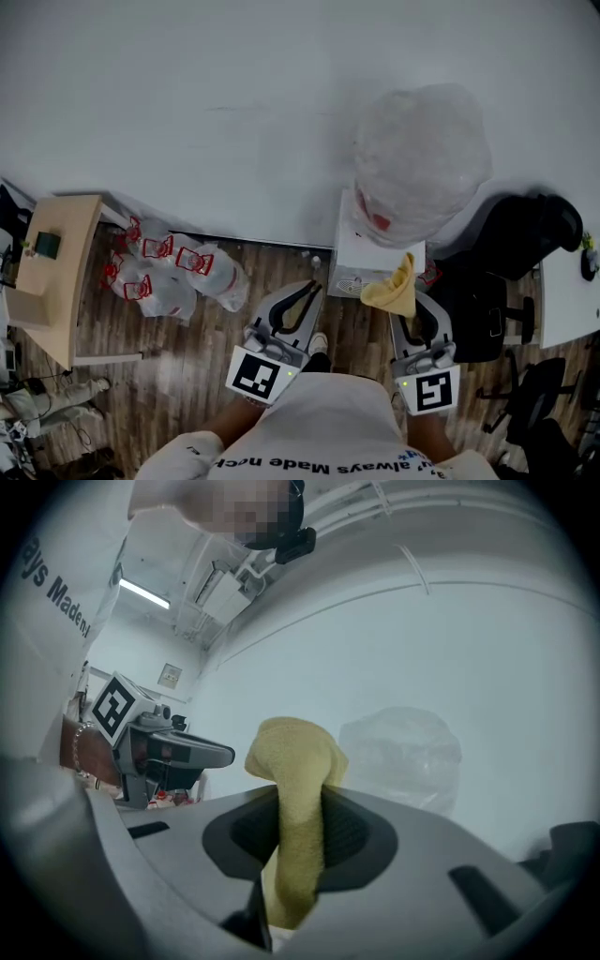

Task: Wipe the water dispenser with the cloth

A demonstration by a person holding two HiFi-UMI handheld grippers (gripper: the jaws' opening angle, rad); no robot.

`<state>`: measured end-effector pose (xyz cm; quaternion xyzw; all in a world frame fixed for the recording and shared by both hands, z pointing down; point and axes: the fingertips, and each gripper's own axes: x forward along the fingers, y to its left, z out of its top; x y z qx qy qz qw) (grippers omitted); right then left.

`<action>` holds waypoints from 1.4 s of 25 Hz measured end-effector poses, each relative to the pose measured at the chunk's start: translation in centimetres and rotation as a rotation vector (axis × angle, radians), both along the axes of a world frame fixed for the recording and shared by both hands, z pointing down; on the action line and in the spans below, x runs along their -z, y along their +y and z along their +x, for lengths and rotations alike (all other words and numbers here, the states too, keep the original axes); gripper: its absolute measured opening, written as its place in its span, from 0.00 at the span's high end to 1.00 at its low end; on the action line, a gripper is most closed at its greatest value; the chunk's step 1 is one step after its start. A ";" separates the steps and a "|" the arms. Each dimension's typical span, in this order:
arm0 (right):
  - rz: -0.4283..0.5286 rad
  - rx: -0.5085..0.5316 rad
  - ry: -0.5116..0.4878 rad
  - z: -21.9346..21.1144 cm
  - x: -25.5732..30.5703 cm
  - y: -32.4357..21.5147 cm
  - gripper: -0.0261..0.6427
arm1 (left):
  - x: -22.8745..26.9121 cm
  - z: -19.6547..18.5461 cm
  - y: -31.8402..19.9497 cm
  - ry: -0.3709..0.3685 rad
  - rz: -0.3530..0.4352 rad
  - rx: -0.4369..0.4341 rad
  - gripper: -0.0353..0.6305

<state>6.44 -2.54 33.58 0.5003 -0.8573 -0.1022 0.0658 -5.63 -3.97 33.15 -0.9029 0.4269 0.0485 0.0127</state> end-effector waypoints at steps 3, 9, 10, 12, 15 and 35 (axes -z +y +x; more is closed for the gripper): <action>0.014 -0.014 0.037 -0.9 -0.5 -1.6 0.83 | -0.6 -0.6 -1.5 -0.003 -0.009 -0.014 0.88; 0.005 -0.057 0.155 -2.6 -3.2 -4.3 0.83 | -1.8 -1.4 -3.7 -0.016 -0.021 -0.040 0.88; -0.033 -0.069 0.211 -2.6 -4.5 -4.6 0.83 | -2.1 -1.4 -4.0 -0.019 -0.022 -0.043 0.88; -0.069 -0.078 0.306 -2.8 -6.8 -5.5 0.83 | -2.5 -1.4 -4.6 -0.025 -0.023 -0.047 0.88; -0.037 -0.070 0.402 -3.5 -8.9 -7.3 0.83 | -3.0 -1.3 -5.3 -0.032 -0.029 -0.052 0.88; -0.137 -0.066 0.796 -5.7 -27.2 -17.1 0.83 | -5.3 -1.4 -8.3 -0.055 -0.073 -0.062 0.88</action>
